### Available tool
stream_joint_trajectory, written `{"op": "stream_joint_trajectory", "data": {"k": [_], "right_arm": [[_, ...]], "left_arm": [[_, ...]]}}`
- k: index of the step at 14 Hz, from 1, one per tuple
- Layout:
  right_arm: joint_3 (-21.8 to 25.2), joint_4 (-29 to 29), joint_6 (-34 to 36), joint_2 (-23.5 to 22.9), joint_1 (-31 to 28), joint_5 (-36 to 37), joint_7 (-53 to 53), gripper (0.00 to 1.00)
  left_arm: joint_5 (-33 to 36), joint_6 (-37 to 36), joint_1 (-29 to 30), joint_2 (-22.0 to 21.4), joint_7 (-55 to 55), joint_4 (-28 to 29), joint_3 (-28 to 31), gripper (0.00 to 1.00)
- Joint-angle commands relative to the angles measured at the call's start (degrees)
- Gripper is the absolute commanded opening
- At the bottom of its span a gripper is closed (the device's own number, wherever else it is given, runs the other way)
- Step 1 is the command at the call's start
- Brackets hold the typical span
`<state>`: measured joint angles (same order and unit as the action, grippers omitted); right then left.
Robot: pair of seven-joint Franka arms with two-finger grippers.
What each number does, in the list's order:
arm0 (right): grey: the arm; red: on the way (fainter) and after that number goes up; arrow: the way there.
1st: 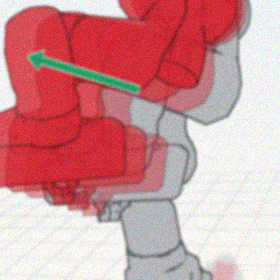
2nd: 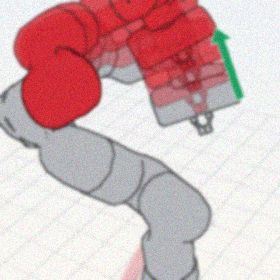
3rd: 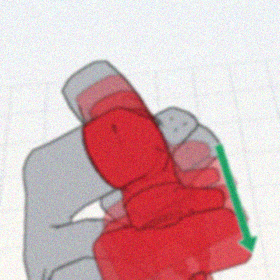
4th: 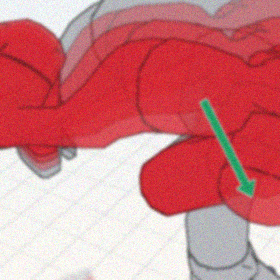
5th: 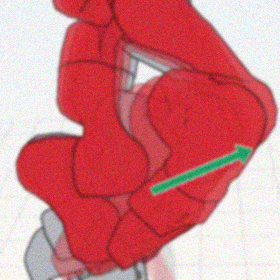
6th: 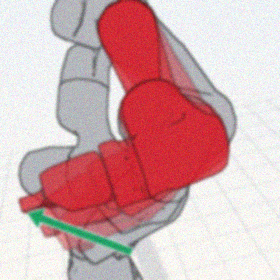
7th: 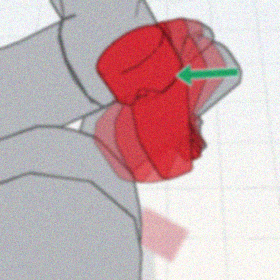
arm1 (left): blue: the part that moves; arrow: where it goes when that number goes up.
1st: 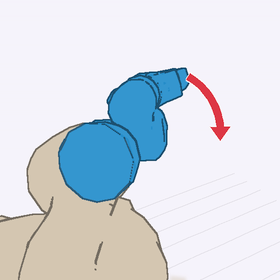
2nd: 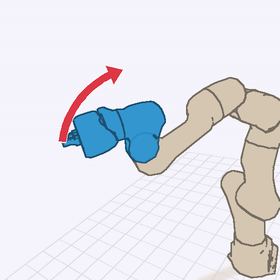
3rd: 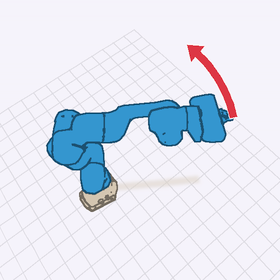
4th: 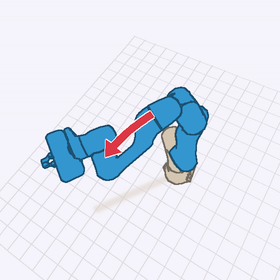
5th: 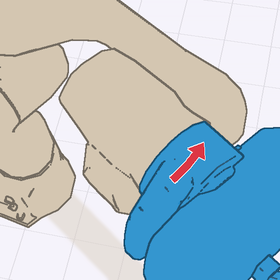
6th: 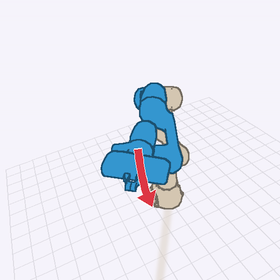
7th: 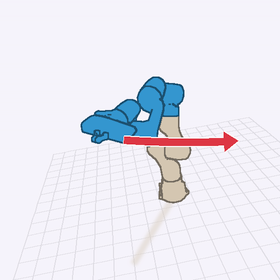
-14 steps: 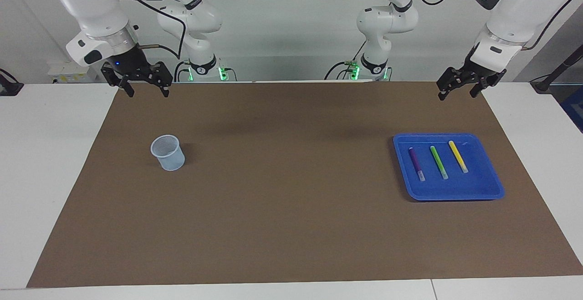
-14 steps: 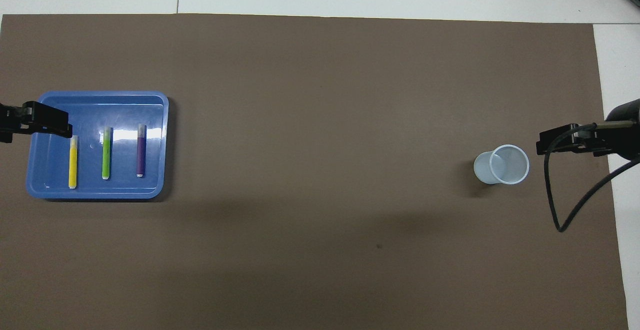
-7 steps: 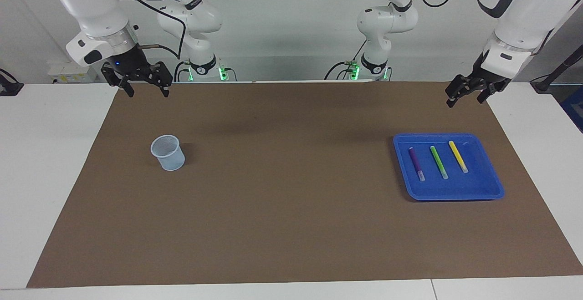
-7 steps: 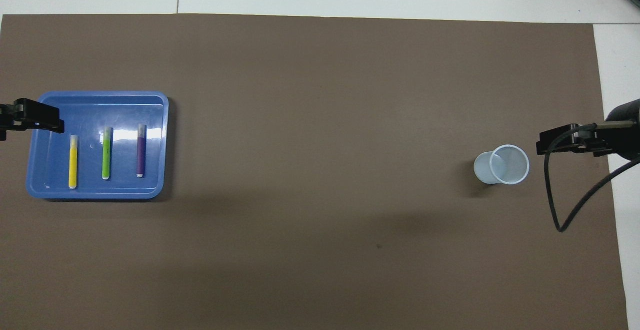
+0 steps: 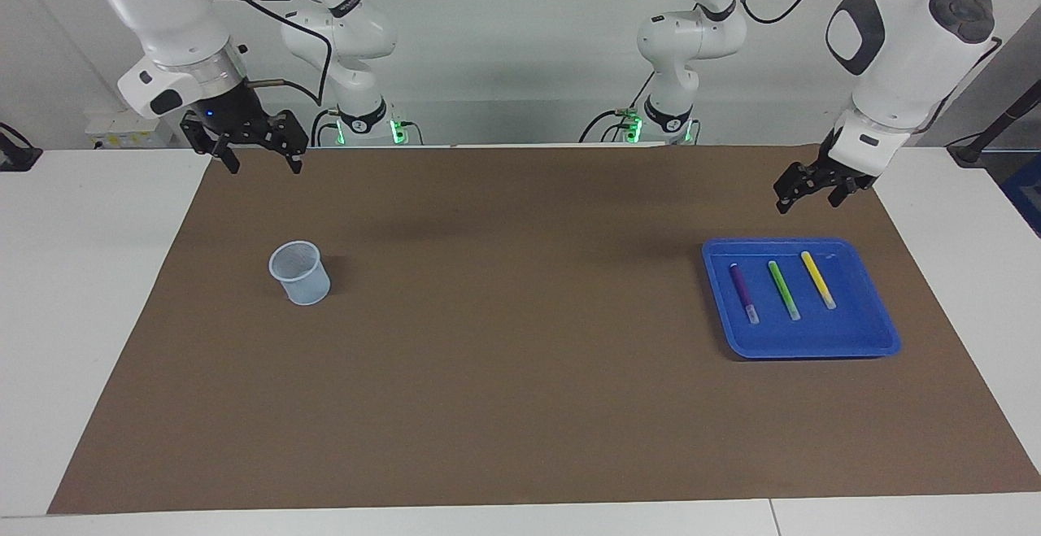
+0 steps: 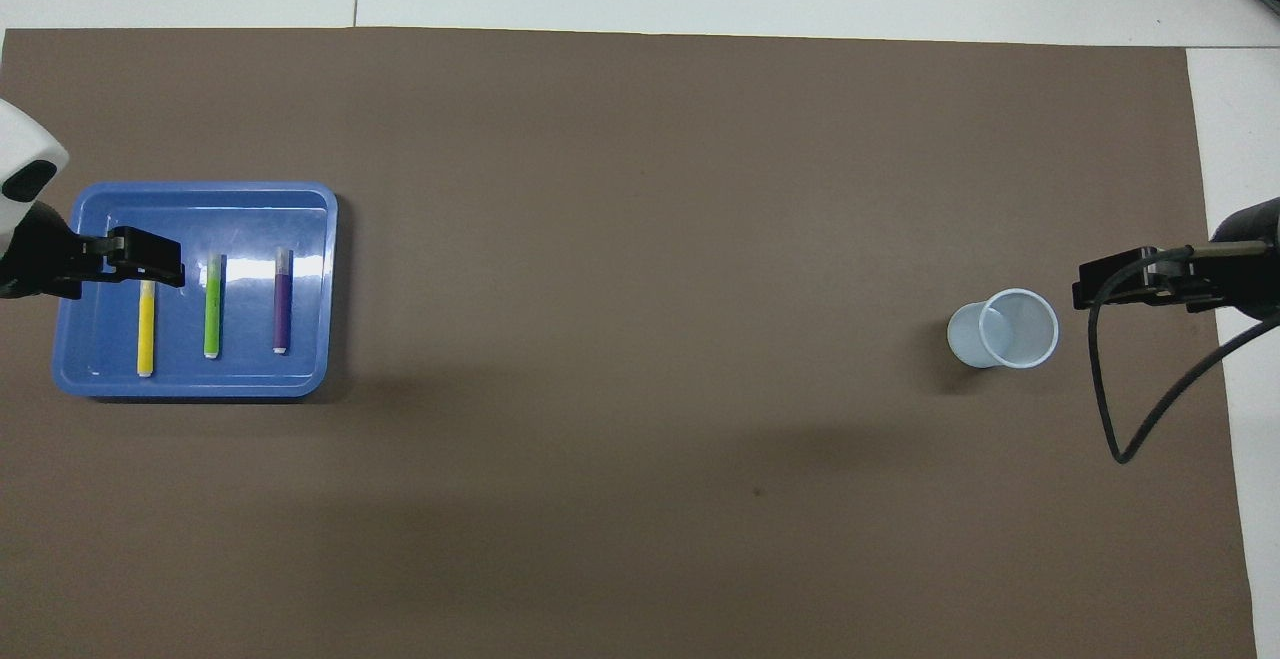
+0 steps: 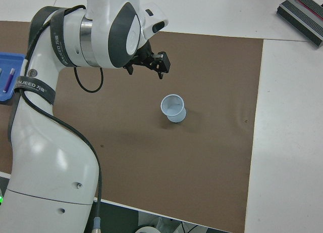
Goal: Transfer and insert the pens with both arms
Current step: 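Move the left gripper over the purple pen and lower onto it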
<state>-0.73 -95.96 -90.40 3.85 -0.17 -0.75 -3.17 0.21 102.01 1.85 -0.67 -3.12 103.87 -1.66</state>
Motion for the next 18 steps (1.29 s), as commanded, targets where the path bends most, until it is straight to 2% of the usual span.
{"op": "stream_joint_trajectory", "data": {"k": [1,9,18], "right_arm": [[0.02,0.25,0.22,0.02,-0.27,-0.83,-0.34,1.00],[0.02,0.25,0.31,0.02,-0.35,-0.83,-0.34,1.00],[0.02,0.25,0.22,0.02,-0.35,-0.83,-0.34,1.00]], "left_arm": [[-0.65,4.77,-0.18,-0.13,0.49,4.67,0.17,1.00],[-0.74,17.69,-0.18,5.32,0.75,12.32,0.08,0.96],[-2.14,27.08,-0.27,14.36,0.75,12.76,0.08,0.90]]}}
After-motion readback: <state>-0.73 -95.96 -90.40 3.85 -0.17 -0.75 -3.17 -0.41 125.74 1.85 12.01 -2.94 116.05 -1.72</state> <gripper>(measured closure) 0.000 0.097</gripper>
